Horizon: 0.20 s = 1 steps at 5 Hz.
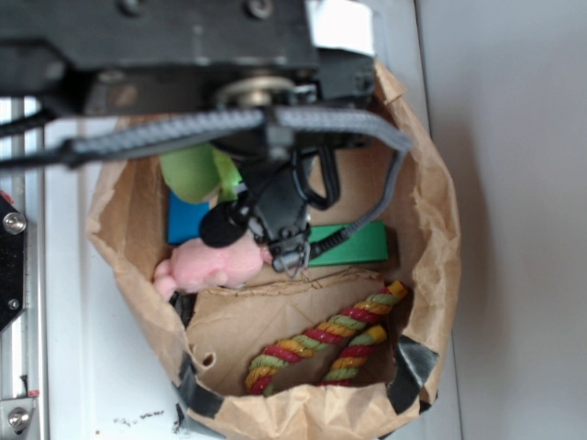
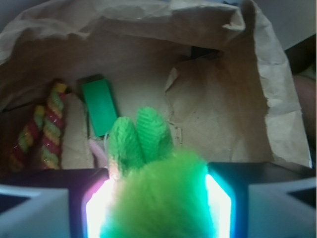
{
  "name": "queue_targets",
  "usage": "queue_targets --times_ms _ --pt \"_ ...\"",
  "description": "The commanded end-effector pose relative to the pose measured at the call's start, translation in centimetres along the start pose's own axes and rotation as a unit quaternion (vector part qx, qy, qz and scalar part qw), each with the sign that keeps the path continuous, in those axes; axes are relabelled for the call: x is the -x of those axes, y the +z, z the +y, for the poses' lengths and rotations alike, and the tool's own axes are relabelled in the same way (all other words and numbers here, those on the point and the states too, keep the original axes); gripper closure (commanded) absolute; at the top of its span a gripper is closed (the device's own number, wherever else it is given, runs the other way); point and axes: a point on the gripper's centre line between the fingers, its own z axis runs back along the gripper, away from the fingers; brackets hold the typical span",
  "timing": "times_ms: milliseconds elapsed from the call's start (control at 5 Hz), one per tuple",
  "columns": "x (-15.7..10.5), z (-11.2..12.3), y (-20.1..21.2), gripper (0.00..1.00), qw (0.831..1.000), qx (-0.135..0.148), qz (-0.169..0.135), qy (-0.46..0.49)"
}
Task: Grab the green animal.
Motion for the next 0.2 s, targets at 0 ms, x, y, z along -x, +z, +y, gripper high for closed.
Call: queue_targets --times_ms 0 --pt "-1.63 -0.67 2.11 1.00 0.999 0.019 -0.047 -0.008"
